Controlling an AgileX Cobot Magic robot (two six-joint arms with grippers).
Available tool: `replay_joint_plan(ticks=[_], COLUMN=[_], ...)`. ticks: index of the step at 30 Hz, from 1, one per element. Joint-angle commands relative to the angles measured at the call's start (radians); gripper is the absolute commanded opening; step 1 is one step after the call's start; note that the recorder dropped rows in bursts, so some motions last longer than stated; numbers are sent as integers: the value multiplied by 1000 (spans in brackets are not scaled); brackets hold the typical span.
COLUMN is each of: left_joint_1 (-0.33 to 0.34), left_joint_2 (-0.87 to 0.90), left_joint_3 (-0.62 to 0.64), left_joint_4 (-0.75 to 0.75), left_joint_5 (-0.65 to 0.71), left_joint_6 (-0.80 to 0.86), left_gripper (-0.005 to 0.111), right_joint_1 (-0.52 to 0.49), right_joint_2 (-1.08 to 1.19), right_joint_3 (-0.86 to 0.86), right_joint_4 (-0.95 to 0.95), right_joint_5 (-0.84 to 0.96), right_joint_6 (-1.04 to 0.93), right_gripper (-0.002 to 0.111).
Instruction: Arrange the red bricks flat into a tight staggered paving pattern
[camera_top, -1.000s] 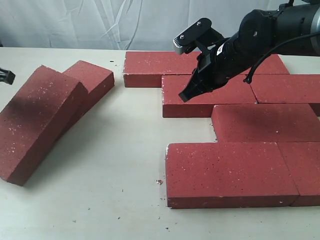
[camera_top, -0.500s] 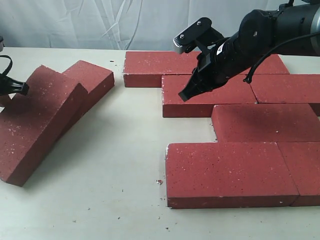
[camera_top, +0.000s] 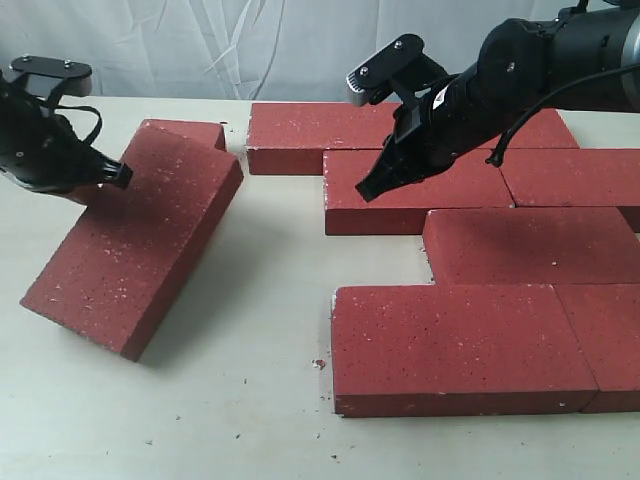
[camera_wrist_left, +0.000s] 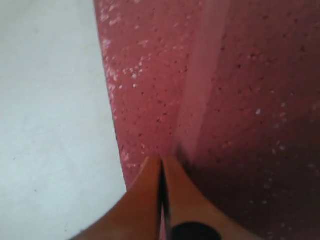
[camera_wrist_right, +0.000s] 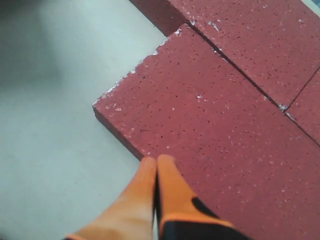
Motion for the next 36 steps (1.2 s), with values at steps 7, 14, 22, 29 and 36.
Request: replay_joint_plan(ticks=[7,14,22,29,36], left_joint_1=[-16,-10,8,6,1], left_joint_2=[-52,-102,-310,-364,-339], left_joint_3=[-22,-18,173,295,344], left_joint_4=[-121,-155,-90,-160,-202], left_joint_5=[2,176,254,278,264], left_joint_6=[165,246,256,484,575], left_gripper=[0,0,0,0,0], right_joint_1=[1,6,47,45,45], right_joint_2=[-11,2,104,309,498], right_joint_3=[1,1,-45,-488,-877], right_joint_4=[6,130,139,139,215], right_joint_5=[-8,-92,-320,85,397], right_joint_6=[-5,-6,-85,-111,-247], right_gripper=[-1,-1,-1,-1,-1])
